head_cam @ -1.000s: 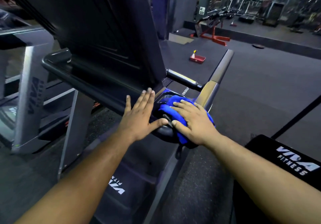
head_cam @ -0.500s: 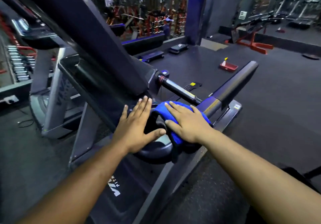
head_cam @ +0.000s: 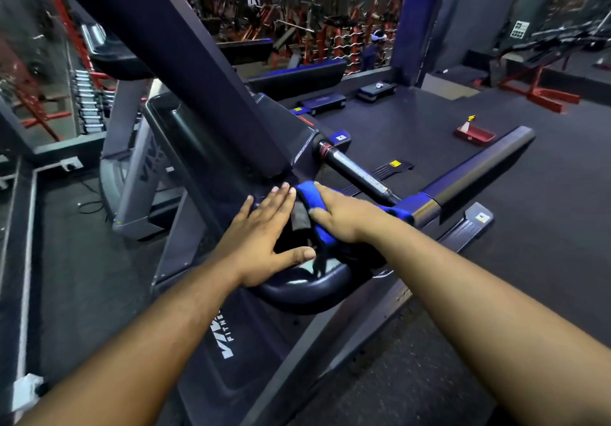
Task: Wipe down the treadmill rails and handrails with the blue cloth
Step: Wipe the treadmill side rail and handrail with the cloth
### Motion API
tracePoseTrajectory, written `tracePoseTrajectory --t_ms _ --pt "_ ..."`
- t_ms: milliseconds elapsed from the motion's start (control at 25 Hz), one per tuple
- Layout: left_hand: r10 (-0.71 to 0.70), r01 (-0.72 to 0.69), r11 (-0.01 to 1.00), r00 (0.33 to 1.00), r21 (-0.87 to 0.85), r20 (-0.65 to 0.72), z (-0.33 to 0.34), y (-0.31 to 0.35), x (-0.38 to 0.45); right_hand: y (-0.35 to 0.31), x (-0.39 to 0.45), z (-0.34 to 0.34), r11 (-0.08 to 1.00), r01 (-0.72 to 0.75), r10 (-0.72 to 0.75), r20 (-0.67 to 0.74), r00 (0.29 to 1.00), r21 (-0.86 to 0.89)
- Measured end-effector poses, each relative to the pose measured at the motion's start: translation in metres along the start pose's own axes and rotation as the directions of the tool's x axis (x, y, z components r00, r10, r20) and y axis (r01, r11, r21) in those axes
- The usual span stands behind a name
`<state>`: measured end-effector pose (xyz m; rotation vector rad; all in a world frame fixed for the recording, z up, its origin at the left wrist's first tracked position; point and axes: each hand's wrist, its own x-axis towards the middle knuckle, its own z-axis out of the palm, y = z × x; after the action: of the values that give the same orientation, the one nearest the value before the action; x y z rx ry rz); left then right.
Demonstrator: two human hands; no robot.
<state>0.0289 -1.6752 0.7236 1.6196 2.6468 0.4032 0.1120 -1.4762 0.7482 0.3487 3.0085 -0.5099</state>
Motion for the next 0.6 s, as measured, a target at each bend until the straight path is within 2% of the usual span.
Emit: tracePoseTrajectory --t_ms 80,120,160,240,360,480,600 --pt "-0.003 0.003 1.000 1.000 0.006 -0.001 0.001 0.000 0.000 -0.007 0.031 -0.011 0.944 -0.050 0.022 0.087 0.996 0.325" --pt "-0.011 0.011 1.000 1.000 0.010 -0.001 0.001 0.000 -0.001 -0.009 0.036 -0.013 0.911 -0.060 0.024 0.092 0.995 0.409" --pt "-0.018 0.018 1.000 1.000 0.019 0.001 0.002 0.000 -0.001 -0.009 0.035 -0.012 0.928 -0.029 0.000 0.076 0.997 0.373" --pt "-0.026 0.026 0.999 1.000 0.029 0.003 0.002 0.000 -0.002 -0.005 0.019 -0.007 0.988 0.036 -0.048 0.077 0.996 0.153" --pt "-0.024 0.024 0.999 0.999 0.025 0.026 -0.001 0.001 -0.002 0.009 -0.028 0.009 0.982 0.095 -0.098 -0.010 0.995 -0.166" --pt "-0.088 0.086 0.995 0.995 0.056 0.042 -0.002 0.020 0.001 0.044 -0.057 0.008 0.946 0.184 -0.216 -0.099 0.971 -0.266" --pt "-0.164 0.156 0.977 0.986 0.146 0.041 0.008 0.068 0.017 0.111 -0.053 -0.006 0.941 0.138 -0.193 -0.155 0.969 -0.309"
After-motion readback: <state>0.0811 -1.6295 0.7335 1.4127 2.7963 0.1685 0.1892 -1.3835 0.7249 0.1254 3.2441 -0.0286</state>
